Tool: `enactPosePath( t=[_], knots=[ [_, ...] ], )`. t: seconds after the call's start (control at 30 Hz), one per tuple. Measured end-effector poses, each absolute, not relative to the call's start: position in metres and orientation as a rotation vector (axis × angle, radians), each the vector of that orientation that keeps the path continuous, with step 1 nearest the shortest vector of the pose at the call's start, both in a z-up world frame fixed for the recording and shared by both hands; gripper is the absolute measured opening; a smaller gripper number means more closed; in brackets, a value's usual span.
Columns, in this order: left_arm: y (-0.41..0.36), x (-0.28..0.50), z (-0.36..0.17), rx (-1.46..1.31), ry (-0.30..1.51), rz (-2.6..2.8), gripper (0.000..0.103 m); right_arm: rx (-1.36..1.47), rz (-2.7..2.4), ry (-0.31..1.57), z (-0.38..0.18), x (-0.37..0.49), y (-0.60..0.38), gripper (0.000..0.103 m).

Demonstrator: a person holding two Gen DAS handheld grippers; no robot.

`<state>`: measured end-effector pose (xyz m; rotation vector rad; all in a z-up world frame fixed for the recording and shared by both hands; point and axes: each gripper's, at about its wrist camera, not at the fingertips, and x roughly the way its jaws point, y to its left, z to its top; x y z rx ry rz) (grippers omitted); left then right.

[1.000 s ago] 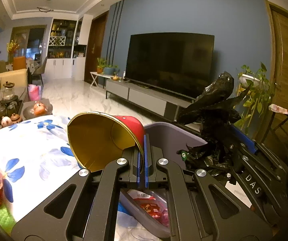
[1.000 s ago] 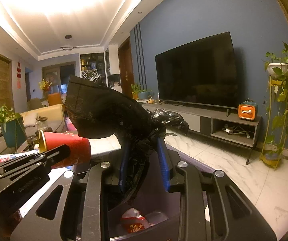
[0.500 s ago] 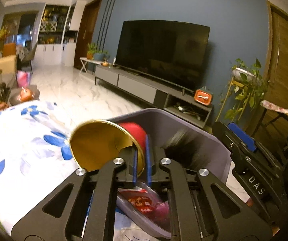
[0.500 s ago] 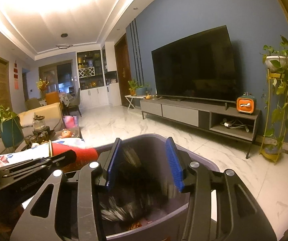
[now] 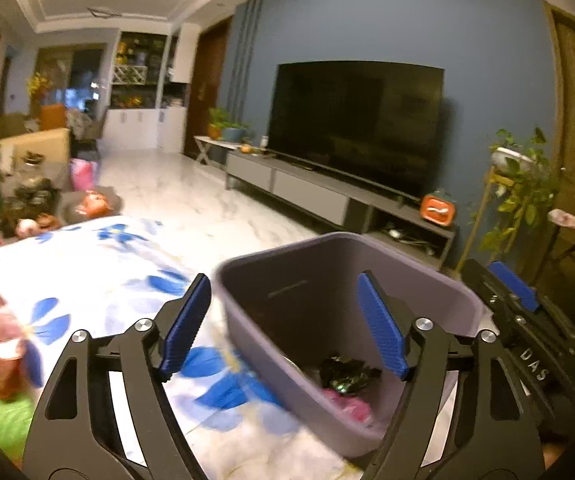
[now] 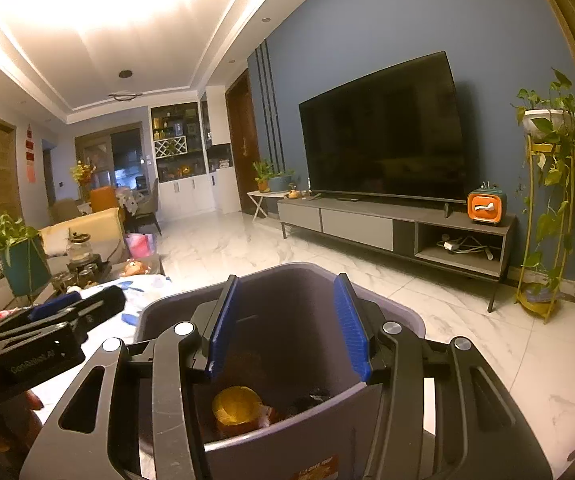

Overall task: Collect trash
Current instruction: 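Open both tools to drop the cup and bag into the bin, then move both open tools back over the trash on the table, then grasp the blue mesh net with the left tool while the right tool grasps the red printed paper cup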

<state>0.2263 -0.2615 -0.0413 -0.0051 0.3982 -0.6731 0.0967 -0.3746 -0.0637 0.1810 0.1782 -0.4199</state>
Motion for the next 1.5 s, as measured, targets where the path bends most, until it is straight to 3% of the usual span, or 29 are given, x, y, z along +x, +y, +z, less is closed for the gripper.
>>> enactPosePath(
  t=[0.53, 1.0, 1.37, 1.5],
  knots=[
    [-0.133, 0.163, -0.032, -0.011, 0.362, -0.305, 0.080, 0.142, -0.278, 0.165, -0.050, 0.068, -0.308, 0.053],
    [0.023, 0.090, -0.062, -0.116, 0.435, 0.060, 0.080, 0.096, -0.024, 0.240, -0.063, 0.068, -0.210, 0.055],
    [0.109, 0.082, -0.062, -0.250, 0.422, 0.175, 0.080, 0.039, 0.128, 0.294, -0.078, 0.070, -0.140, 0.055],
    [0.113, 0.091, -0.062, -0.265, 0.423, 0.173, 0.064, 0.030, 0.155, 0.311, -0.081, 0.073, -0.129, 0.055]
  ],
)
